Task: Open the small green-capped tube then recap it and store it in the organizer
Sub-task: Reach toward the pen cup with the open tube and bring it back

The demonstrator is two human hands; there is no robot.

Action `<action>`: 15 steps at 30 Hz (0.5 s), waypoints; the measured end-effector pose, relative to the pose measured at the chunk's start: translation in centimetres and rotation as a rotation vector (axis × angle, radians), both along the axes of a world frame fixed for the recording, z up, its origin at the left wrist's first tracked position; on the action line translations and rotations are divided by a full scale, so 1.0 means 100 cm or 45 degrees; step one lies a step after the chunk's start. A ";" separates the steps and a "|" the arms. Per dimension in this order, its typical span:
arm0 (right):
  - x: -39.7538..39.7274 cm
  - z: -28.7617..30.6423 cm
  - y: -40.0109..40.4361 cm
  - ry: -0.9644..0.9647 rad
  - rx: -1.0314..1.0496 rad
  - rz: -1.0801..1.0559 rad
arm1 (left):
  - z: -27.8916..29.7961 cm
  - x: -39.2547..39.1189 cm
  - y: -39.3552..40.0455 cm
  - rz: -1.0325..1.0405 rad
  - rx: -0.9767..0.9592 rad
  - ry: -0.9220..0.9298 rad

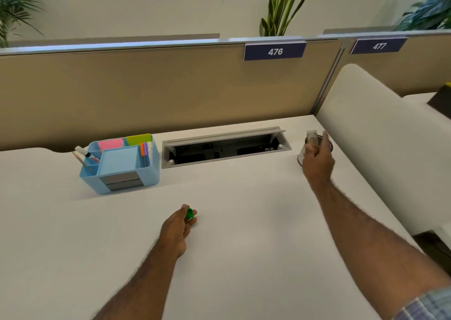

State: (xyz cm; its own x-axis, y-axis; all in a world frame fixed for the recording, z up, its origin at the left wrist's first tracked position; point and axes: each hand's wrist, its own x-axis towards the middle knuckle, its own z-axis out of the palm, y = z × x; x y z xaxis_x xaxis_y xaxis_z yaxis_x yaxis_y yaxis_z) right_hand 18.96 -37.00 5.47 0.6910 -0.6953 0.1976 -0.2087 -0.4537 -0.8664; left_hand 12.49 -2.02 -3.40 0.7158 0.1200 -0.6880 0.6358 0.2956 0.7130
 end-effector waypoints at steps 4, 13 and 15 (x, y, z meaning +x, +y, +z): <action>0.003 0.007 -0.048 0.085 -0.084 -0.089 | -0.003 0.001 0.000 -0.007 0.006 0.002; 0.032 0.013 -0.101 0.660 -0.308 0.104 | -0.005 0.002 -0.002 -0.009 0.043 -0.003; 0.036 0.015 -0.104 0.738 -0.328 0.116 | -0.005 0.002 -0.002 -0.007 0.051 -0.002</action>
State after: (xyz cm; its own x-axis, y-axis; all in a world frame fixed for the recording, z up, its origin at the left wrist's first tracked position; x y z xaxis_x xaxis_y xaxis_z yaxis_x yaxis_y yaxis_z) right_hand 22.61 -47.41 6.95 0.7900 -0.6088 -0.0727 -0.5614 -0.6705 -0.4851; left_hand 12.68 -2.25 -3.86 0.7176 0.1435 -0.6815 0.6362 0.2631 0.7253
